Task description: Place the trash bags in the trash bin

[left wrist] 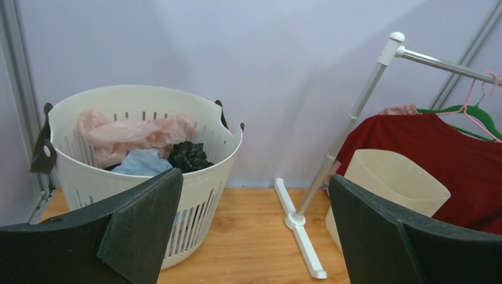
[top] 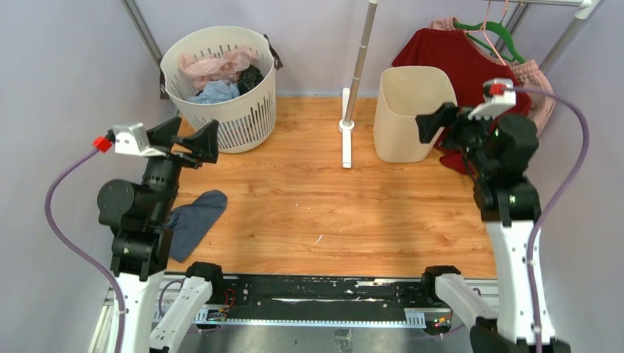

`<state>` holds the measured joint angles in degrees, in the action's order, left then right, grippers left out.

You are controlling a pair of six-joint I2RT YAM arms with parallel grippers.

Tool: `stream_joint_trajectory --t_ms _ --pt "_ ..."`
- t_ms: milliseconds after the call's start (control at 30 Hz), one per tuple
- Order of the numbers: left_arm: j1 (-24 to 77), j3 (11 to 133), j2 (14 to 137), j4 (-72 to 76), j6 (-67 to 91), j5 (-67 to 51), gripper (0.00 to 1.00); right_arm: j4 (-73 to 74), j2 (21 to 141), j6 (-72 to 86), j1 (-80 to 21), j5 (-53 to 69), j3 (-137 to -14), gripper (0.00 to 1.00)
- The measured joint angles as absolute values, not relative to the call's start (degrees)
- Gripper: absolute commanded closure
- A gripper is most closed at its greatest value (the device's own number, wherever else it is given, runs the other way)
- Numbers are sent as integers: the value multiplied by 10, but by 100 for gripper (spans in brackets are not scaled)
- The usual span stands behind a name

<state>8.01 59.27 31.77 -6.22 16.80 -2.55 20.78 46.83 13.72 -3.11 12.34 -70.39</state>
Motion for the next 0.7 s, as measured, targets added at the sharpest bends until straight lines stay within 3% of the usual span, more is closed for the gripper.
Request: stream_joint_trajectory --t_ms 400,567,700 --pt "80 866 668 -139 147 -27 0 375 837 115 -45 133 -1084 5" --pt "81 971 780 -171 114 44 0 393 841 106 -72 141 -1078 5" --pt "81 1073 875 -192 84 138 0 402 790 95 -101 142 -999 5"
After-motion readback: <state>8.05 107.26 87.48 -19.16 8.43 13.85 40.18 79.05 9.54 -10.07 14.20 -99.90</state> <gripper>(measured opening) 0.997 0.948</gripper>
